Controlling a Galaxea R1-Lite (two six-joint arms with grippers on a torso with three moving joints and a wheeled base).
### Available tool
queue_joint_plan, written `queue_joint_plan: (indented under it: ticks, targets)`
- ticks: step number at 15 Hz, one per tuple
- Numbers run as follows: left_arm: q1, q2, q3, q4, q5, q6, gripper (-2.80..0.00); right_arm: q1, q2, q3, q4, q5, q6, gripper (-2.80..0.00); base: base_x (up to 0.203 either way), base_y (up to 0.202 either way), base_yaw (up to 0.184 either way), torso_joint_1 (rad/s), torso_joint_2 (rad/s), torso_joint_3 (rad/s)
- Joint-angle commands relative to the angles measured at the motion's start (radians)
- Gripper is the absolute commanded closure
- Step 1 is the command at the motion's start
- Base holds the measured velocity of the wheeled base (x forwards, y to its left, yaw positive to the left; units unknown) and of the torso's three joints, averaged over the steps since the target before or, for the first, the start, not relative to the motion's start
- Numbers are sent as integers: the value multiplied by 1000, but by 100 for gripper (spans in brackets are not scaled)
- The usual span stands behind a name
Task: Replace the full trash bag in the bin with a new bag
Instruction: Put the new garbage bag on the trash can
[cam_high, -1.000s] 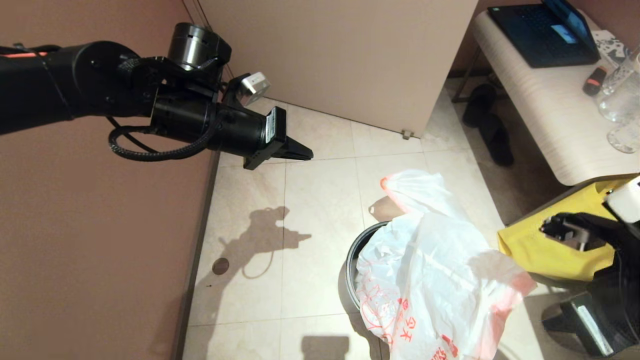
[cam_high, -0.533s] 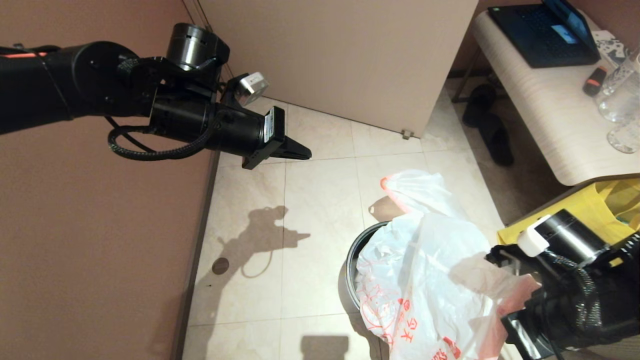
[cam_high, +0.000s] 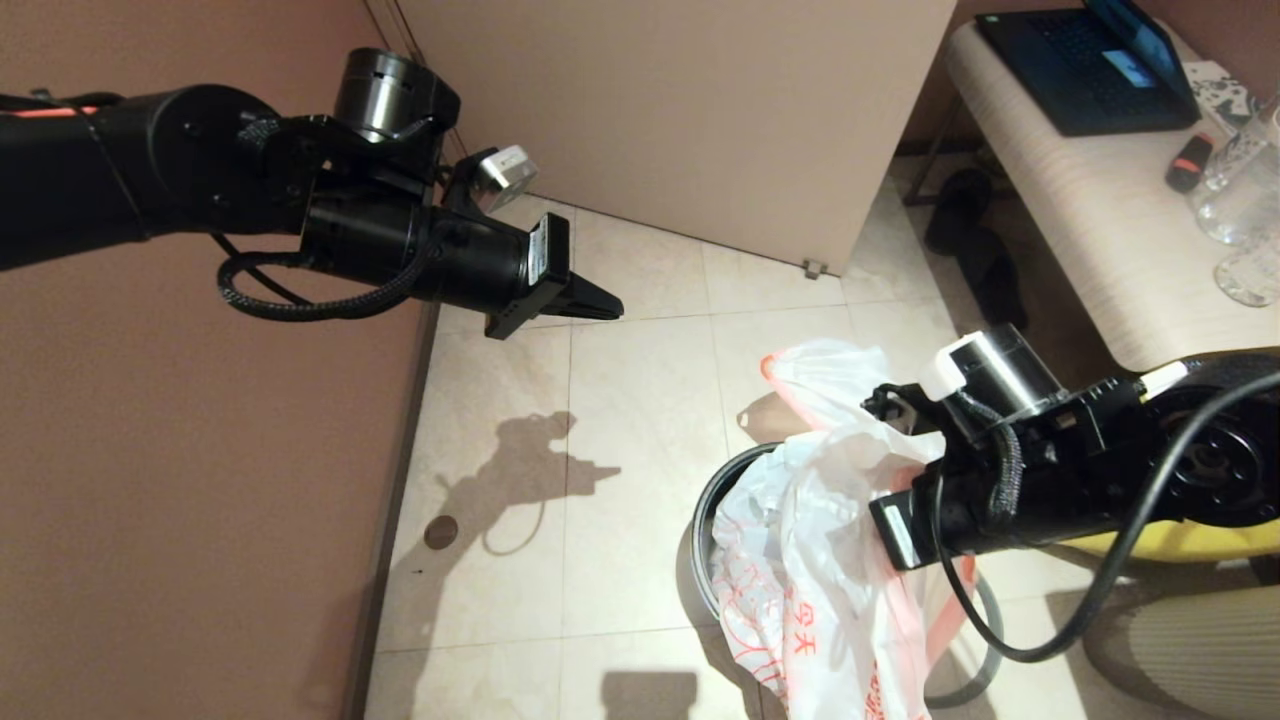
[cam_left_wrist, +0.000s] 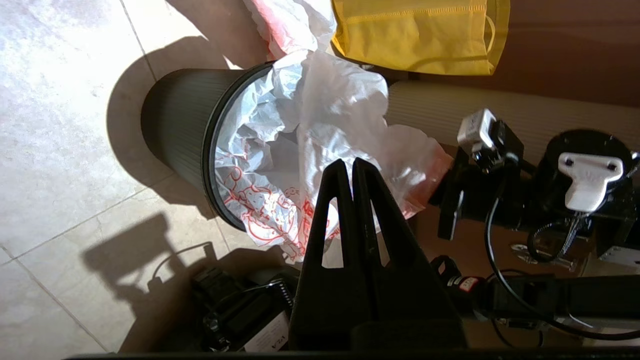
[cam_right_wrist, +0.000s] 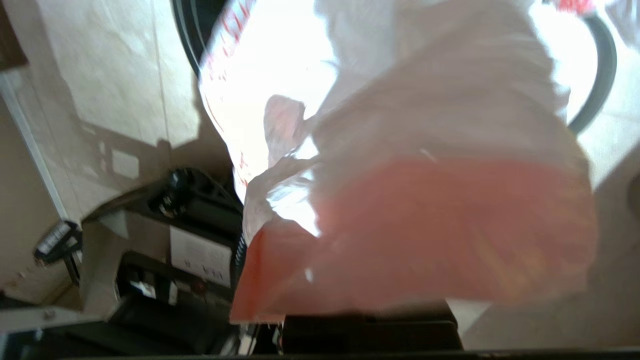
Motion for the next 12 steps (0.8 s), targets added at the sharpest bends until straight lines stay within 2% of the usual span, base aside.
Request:
queue_joint_plan:
  ticks: [1, 4, 7, 10, 12]
  targets:
    - [-13, 44, 0, 4, -8, -1, 0, -12, 117, -148, 4, 0, -2, 0, 0, 0, 0, 0, 0, 0]
    - [-13, 96, -18, 17, -9, 5, 0, -24, 225, -296, 5, 14, -3, 0, 0, 0, 0, 0, 0, 0]
    - [-13, 95, -24, 21, -9, 5, 0, -24, 180, -308, 3, 161, 1, 0, 0, 0, 0, 0, 0, 0]
    - [-22, 81, -45, 69, -12, 6, 0, -19, 138, -357, 3, 251, -3, 0, 0, 0, 0, 0, 0, 0]
    - [-19, 79, -46, 68, -12, 6, 0, -7, 120, -362, 5, 397, 15, 0, 0, 0, 0, 0, 0, 0]
